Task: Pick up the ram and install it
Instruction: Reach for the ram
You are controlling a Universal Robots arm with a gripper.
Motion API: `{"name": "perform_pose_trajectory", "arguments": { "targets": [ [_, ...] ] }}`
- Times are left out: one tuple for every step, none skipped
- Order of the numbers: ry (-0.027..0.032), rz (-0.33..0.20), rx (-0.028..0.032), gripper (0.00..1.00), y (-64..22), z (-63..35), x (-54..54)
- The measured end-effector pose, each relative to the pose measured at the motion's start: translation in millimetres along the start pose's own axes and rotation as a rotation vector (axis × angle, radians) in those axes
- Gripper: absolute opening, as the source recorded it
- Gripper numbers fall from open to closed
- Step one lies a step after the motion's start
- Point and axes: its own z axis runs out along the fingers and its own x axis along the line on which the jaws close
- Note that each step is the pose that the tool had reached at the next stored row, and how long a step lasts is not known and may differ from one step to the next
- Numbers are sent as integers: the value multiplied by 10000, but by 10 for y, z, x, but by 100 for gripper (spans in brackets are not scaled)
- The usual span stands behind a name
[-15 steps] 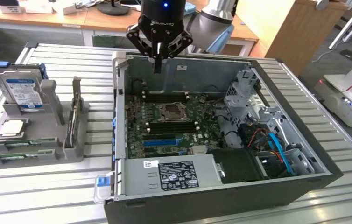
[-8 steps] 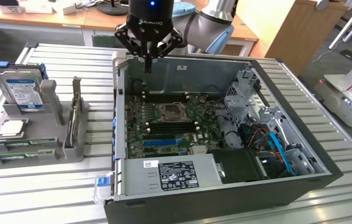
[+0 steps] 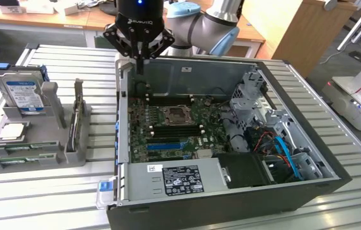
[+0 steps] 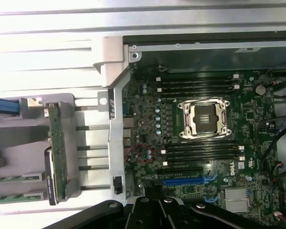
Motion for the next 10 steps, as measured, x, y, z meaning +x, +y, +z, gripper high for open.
{"name": "perform_pose_trajectory", "arguments": {
  "targets": [
    [0,1,0,11,-2,-1,32],
    [0,0,0,11,-5,-1,66],
    [0,-2,0,11,-7,-2,99],
    [-1,-2,0,11,-9,-3,132],
    [-1,0,0,11,-11,-4,167],
    [-1,0,0,11,-13,-5,202],
    [-2,0,1,11,-16,-5,237],
    [-1,-1,1,11,-18,-6,271],
    [-2,-2,-1,11,-20,-6,303],
    [-2,-1,0,11,-23,-7,336]
  ]
}}
